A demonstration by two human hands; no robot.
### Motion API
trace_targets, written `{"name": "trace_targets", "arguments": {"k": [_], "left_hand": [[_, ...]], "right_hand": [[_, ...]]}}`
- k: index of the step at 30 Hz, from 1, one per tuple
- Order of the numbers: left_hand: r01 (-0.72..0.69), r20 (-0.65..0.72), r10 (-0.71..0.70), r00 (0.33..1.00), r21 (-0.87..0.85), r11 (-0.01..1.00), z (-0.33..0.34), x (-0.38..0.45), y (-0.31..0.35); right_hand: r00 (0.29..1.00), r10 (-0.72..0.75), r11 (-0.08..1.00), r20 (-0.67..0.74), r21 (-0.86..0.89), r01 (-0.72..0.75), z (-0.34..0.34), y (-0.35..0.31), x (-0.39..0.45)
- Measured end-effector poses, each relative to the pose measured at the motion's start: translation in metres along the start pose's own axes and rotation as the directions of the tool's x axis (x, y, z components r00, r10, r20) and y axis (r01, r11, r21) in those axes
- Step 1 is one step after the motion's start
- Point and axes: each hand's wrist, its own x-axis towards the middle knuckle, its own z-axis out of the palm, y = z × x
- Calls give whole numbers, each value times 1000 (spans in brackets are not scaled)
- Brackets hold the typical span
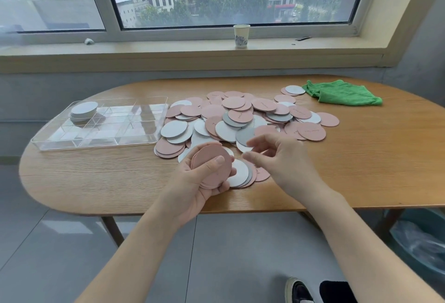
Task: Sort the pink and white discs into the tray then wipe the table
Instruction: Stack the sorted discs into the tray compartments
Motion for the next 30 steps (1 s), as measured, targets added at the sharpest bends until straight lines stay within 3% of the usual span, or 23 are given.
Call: {"name": "trace_targets", "arguments": {"k": [3,7,19,25,28,30], "left_hand": [[6,-14,-6,1000,-11,1000,1,0,0],[3,-22,-3,1000,-8,1000,2,1,0],[-9,-18,9,1000,25,1000,2,1,-2],[-7,-10,7,1000,38,999,1,2,-3],[-1,-2,1,1000,37,999,0,3,-3],[3,-8,-3,1000,42,999,0,3,-3]], "right_hand": [[996,71,967,46,-246,-58,-16,15,4],[975,160,930,155,-353,-97,-21,25,1],[920,313,937,235,-237,-258,-16,22,14],[919,316,939,235,-217,-267,-14,26,17],[941,284,949,186,-196,-248,-15,27,12],[964,253,956,78,-171,-237,-15,29,9]]}}
